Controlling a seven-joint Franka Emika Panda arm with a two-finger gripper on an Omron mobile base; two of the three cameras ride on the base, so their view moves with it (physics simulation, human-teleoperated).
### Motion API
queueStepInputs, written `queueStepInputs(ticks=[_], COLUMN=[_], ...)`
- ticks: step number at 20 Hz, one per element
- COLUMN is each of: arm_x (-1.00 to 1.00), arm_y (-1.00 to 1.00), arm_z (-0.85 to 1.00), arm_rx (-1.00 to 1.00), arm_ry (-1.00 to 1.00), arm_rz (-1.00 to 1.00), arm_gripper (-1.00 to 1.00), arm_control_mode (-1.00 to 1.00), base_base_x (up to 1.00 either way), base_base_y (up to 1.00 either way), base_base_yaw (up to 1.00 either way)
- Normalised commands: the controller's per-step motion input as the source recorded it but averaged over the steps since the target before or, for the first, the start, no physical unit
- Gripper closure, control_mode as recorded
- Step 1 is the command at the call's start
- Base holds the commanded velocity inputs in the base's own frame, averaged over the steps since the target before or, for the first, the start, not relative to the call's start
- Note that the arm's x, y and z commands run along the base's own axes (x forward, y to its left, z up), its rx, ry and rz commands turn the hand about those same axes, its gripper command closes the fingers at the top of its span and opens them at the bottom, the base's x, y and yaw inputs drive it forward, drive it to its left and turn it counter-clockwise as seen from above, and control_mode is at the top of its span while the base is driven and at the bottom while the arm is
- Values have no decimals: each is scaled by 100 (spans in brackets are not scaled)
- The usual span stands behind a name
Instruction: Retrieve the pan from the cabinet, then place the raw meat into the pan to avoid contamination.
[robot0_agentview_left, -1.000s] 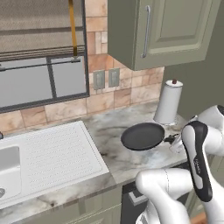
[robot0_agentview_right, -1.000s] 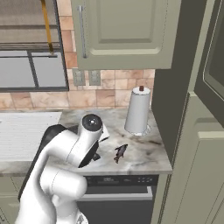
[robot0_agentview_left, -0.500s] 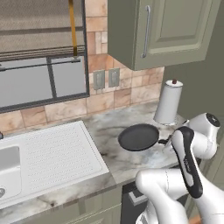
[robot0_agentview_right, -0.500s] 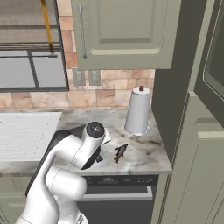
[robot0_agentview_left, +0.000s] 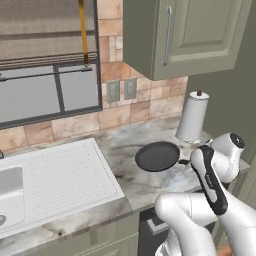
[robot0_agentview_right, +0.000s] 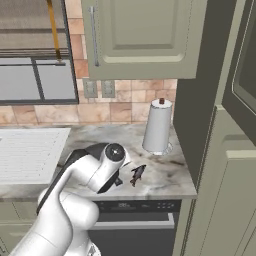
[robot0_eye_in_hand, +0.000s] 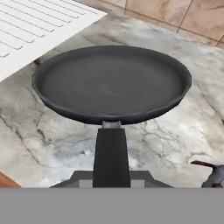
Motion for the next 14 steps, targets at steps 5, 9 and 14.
queueStepInputs(ticks=[5, 9, 14], arm_x=[36, 31, 24], arm_y=[2, 7, 15], arm_z=[-35, -36, -36], arm_rx=[0, 0, 0], arm_ry=[0, 0, 0], arm_rz=[0, 0, 0], arm_gripper=[100, 100, 100], arm_control_mode=[-100, -100, -100], base_base_x=[0, 0, 0], base_base_y=[0, 0, 0], base_base_yaw=[0, 0, 0])
